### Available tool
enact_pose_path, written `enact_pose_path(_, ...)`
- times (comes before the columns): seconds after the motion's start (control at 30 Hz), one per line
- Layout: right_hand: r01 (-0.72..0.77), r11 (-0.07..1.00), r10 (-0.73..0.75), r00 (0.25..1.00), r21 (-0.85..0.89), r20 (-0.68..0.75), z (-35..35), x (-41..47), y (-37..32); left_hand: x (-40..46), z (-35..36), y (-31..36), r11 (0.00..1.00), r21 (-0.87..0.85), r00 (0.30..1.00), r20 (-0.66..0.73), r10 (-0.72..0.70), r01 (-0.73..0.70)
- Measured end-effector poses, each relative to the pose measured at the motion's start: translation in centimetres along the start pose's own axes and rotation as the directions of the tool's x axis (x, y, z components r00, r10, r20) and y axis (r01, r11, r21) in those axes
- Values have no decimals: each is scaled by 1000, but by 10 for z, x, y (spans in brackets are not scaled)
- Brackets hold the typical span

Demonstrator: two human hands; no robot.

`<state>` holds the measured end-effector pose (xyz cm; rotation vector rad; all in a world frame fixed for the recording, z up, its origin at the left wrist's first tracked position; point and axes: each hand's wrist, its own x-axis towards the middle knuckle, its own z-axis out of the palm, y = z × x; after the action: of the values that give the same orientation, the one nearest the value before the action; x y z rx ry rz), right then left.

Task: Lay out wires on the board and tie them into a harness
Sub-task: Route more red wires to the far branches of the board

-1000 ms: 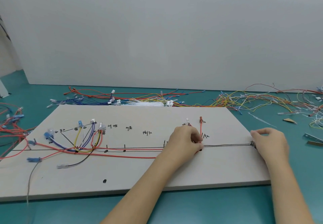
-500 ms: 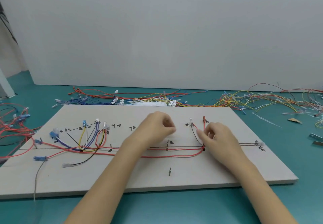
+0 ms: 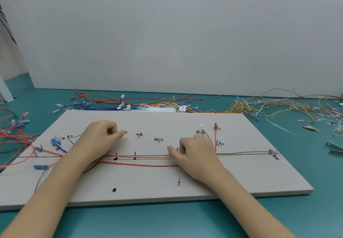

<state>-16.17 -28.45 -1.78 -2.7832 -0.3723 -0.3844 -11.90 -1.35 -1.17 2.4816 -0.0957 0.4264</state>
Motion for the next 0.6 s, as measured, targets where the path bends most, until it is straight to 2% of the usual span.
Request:
enact_pose_path(0.1, -46, 999, 46, 999, 18, 10, 7, 5, -8, 4, -13, -21, 987, 91, 989, -74, -129, 135)
enact_pose_path(0.17, -88, 995, 88, 996, 40, 1, 8, 8, -8, 6, -19, -32, 946, 197, 966, -30, -258, 258)
enact_pose_path(0.23, -80, 997, 80, 997, 0, -4, 8, 9, -9, 6, -22, -38, 909, 268, 941, 23, -337, 318)
enact_pose_path(0.4, -30, 988, 31, 999, -149, 7, 12, 5, -14, 4, -19, -35, 927, 279, 952, 103, -287, 249)
enact_pose_path(0.47, -20, 981, 23, 1000, -193, 16, 13, 6, -17, 4, -17, -31, 932, 263, 957, 81, -279, 249)
enact_pose_path(0.6, -36, 985, 45, 998, -171, 49, 10, 8, -17, 2, -10, -20, 955, 184, 969, 41, -246, 234)
